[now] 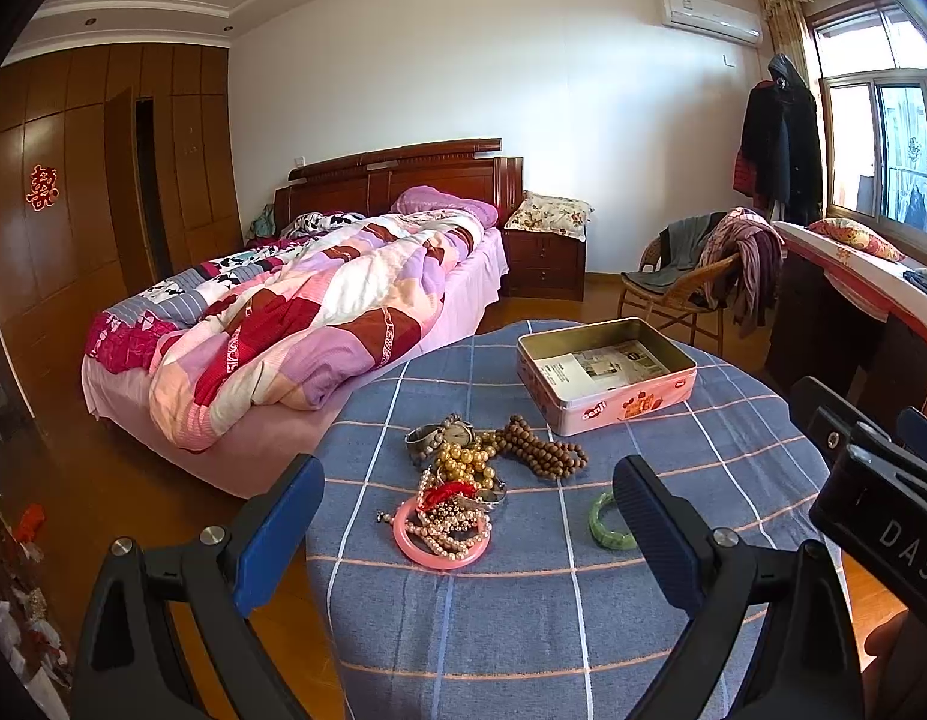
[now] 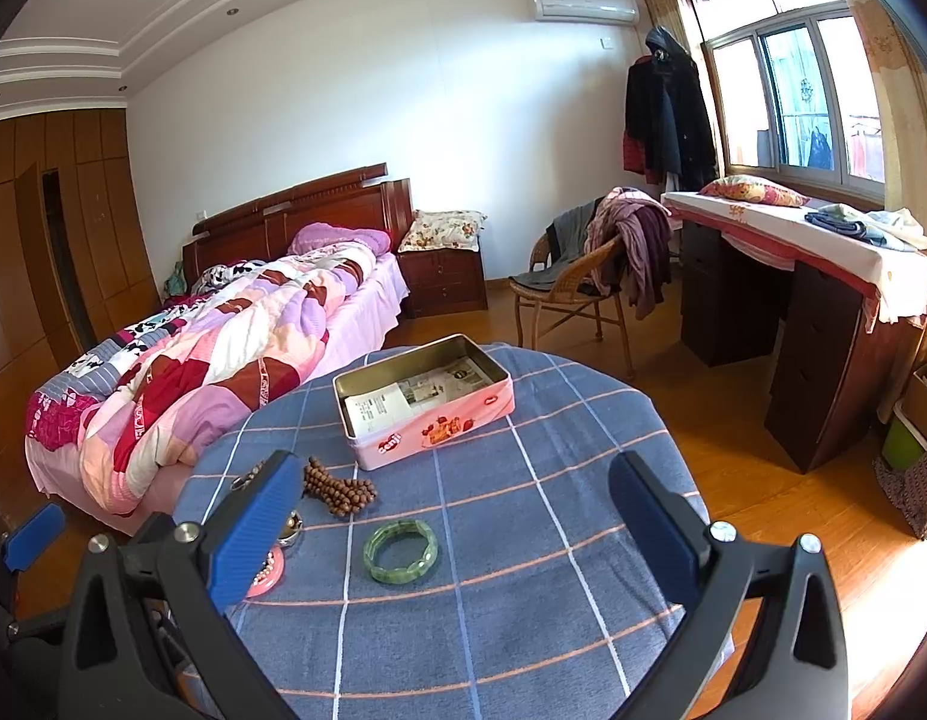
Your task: Organize jewelry
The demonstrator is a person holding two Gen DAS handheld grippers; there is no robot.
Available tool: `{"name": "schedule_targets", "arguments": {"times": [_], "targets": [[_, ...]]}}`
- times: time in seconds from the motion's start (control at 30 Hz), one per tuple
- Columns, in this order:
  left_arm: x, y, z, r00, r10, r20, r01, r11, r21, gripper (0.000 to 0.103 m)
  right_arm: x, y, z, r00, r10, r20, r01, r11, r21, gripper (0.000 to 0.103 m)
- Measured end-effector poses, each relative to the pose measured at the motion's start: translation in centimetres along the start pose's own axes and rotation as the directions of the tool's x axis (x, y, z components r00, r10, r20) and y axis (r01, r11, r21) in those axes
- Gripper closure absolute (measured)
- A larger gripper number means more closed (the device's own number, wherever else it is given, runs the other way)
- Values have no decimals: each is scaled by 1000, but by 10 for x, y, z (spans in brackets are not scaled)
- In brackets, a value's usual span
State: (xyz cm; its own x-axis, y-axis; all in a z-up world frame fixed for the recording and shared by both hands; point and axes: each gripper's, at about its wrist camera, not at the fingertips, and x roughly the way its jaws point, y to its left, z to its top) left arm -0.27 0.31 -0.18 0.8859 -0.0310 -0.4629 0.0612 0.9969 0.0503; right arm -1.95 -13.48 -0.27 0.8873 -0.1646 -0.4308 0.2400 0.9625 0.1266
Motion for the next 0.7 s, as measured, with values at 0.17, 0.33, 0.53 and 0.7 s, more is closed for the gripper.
{"name": "schedule_targets", "arguments": {"times": [0.17,0.33,0.53,0.7], "targets": [[-1,-1,1,1000,2,4,-2,1000,1,6,0,-3,0,1000,-1,3,1,1000,5,0],[-1,-1,1,1000,2,4,-2,1000,0,6,0,0,1,1000,0,-1,0,1000,1,0],[-1,-2,0,1000,3,4,-3,1000,-1,6,-1,0,1,1000,-2,2,2,1000,3,0],[-1,-2,0,1000,3,4,-3,1000,-1,6,0,0,-1,1000,0,-1,0,1000,3,0]]}}
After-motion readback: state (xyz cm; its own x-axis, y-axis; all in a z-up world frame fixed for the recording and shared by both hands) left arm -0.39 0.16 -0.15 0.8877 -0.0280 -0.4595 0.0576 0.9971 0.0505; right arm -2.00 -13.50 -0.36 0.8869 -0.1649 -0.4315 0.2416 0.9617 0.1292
